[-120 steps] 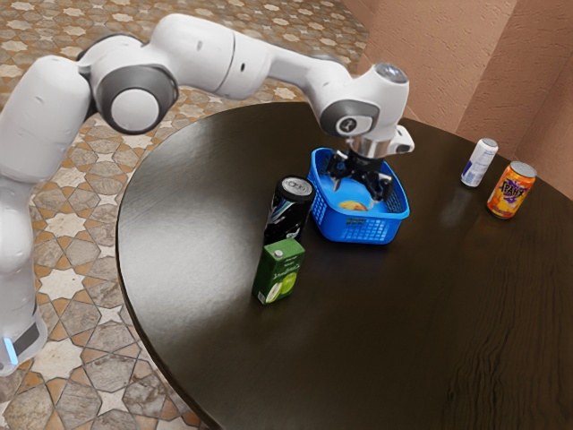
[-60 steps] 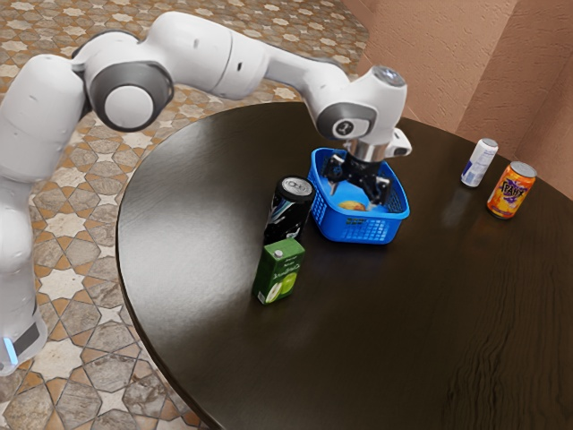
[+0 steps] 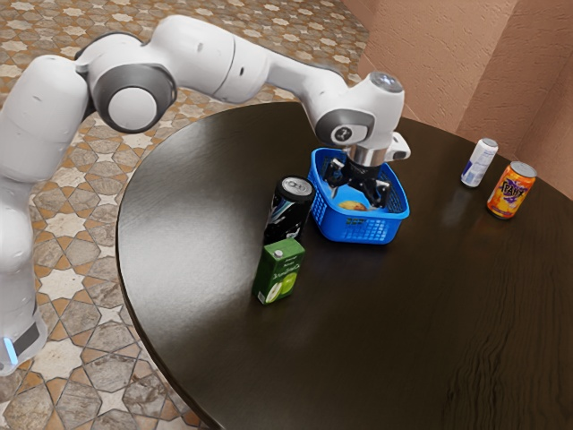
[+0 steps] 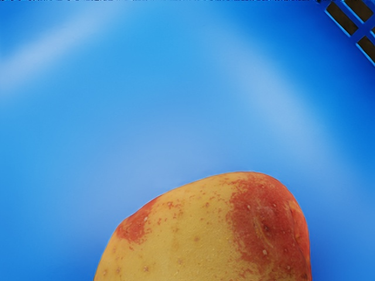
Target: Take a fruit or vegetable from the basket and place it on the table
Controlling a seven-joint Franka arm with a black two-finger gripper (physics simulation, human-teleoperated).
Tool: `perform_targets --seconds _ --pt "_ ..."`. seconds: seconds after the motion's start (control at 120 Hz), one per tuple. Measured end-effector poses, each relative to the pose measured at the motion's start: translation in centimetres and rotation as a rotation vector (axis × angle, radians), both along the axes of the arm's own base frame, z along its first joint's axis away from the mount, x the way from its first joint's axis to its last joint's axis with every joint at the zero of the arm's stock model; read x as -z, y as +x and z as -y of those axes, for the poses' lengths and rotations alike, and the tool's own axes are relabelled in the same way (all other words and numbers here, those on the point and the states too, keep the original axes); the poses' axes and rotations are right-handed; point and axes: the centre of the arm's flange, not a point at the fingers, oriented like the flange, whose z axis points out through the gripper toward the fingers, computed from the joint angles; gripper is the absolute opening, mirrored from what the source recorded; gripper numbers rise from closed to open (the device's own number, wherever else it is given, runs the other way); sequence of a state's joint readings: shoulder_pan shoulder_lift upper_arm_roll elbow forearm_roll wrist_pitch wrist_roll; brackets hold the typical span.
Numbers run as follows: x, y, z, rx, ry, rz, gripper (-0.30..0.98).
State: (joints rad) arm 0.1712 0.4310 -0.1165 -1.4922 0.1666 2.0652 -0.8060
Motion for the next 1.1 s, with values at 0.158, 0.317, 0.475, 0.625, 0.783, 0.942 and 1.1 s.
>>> perform_targets --seconds 0.158,0.317,0.475,0.625,0.783,0.942,1.1 --pt "0.5 0.0 0.2 0.0 -0.002 -0.001 0.69" --pt "1.1 0.2 -0.4 -0.003 0.008 0.003 0.69" --pt "1.9 0.5 -0.6 0.002 0.018 0.004 0.68" --pt "2.1 0.6 -0.1 0.049 0.056 0.005 0.67" --pt "1.1 -0.2 1.6 0.119 0.067 0.006 0.68" --pt "1.0 -0.9 1.9 0.164 0.076 -0.004 0.69" --pt "1.6 -0.8 1.2 0.193 0.086 -0.018 0.67"
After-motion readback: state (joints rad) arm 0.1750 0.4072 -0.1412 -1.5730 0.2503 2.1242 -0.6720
